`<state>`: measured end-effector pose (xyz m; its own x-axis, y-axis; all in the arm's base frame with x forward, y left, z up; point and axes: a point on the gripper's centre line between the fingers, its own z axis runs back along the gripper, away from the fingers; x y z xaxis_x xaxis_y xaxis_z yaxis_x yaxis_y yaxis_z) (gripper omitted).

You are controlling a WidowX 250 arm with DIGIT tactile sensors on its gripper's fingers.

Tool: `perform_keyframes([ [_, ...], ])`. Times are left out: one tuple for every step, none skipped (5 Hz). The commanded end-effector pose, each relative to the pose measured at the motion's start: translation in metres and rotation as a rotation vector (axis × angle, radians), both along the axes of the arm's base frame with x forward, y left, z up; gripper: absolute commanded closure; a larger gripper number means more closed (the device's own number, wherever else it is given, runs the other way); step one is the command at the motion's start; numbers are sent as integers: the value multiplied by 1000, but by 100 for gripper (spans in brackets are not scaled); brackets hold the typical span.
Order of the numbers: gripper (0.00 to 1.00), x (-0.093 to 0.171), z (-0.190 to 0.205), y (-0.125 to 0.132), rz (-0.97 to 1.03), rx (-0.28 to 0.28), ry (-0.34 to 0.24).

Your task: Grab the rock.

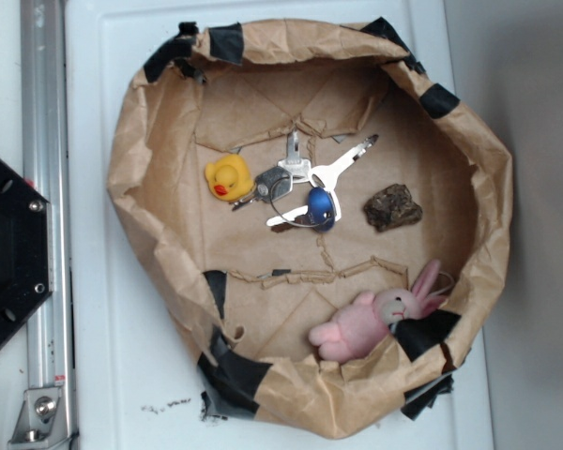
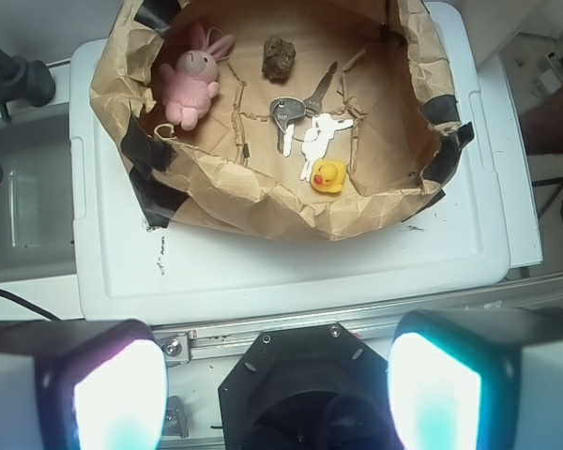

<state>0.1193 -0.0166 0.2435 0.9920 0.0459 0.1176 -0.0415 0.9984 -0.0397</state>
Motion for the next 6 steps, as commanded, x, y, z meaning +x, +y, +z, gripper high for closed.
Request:
perform_keyframes([
  [0, 0, 0, 0, 0, 0, 0],
  [0, 50, -42, 21, 167, -12, -76],
  [0, 99, -65, 20, 118, -108, -114],
  [0, 138, -78, 25, 143, -115, -187],
  [0, 162, -107, 25, 147, -98, -168],
  [0, 181, -137, 21, 130, -114, -149],
])
